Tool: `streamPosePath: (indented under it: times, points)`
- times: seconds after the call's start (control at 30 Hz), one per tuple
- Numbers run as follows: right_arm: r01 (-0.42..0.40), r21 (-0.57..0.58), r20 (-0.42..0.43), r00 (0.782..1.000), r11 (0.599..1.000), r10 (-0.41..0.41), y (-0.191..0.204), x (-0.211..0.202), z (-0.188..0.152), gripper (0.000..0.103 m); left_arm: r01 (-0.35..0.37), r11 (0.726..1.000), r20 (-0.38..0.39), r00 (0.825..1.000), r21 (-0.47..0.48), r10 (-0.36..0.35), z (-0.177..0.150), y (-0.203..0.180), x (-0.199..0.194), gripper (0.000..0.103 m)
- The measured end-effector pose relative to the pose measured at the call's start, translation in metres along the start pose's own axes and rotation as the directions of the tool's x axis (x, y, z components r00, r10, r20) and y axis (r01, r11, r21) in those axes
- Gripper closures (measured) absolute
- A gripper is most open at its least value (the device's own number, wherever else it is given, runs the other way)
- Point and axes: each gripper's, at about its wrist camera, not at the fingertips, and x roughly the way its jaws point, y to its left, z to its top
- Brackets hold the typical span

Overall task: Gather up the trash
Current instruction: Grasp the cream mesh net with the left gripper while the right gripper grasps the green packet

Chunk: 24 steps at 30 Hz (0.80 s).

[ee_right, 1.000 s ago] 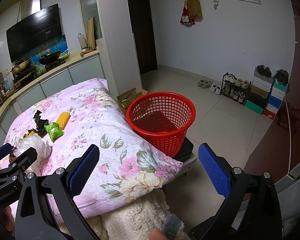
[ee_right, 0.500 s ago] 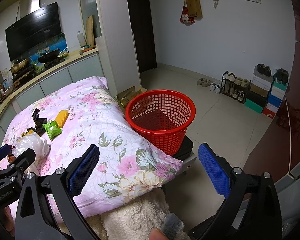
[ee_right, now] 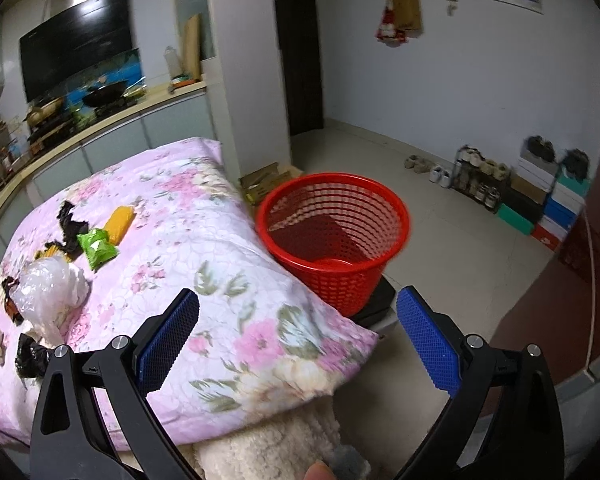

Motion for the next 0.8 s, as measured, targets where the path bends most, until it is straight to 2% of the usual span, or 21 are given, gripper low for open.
streamPosePath:
  times: [0.1,0.17,0.27,0.33,0.4,0.63,0.73,0.8]
  points:
    - [-0.056,-0.023,-0.007,0.998,0.998,0.056,0.012,0.008,0.005,0.007,-0.099,0.990,-0.010,0.995,-0.097,0.098,0.005,0.061,0.005,0.010]
    - [-0.086,-0.042,-0.017,0.996,0.995,0.086,0.021,0.014,0.008,0.007,-0.163,0.974,-0.041,0.987,-0.161,0.158,0.002,0.101,0.012,0.010]
    - [-0.119,-0.067,-0.036,0.993,0.991,0.116,0.037,0.022,0.009,0.007,-0.199,0.951,-0.097,0.979,-0.237,0.180,-0.012,0.140,0.023,0.010]
    - [-0.140,-0.078,-0.055,0.989,0.987,0.136,0.048,0.029,0.009,0.007,-0.180,0.945,-0.139,0.980,-0.274,0.146,-0.023,0.152,0.038,0.010]
    - [-0.172,-0.083,-0.079,0.983,0.982,0.165,0.058,0.036,0.009,0.007,-0.158,0.950,-0.174,0.978,-0.269,0.114,-0.031,0.149,0.052,0.010]
    - [-0.230,-0.133,-0.113,0.970,0.964,0.216,0.088,0.058,0.012,0.007,-0.148,0.959,-0.245,0.966,-0.241,0.088,-0.051,0.139,0.091,0.011]
    - [-0.273,-0.136,-0.137,0.957,0.953,0.255,0.100,0.072,0.018,0.007,-0.165,0.959,-0.261,0.960,-0.230,0.103,-0.054,0.140,0.100,0.028]
    - [-0.298,-0.144,-0.153,0.949,0.944,0.276,0.112,0.083,0.024,0.007,-0.174,0.956,-0.268,0.957,-0.237,0.108,-0.056,0.144,0.104,0.043]
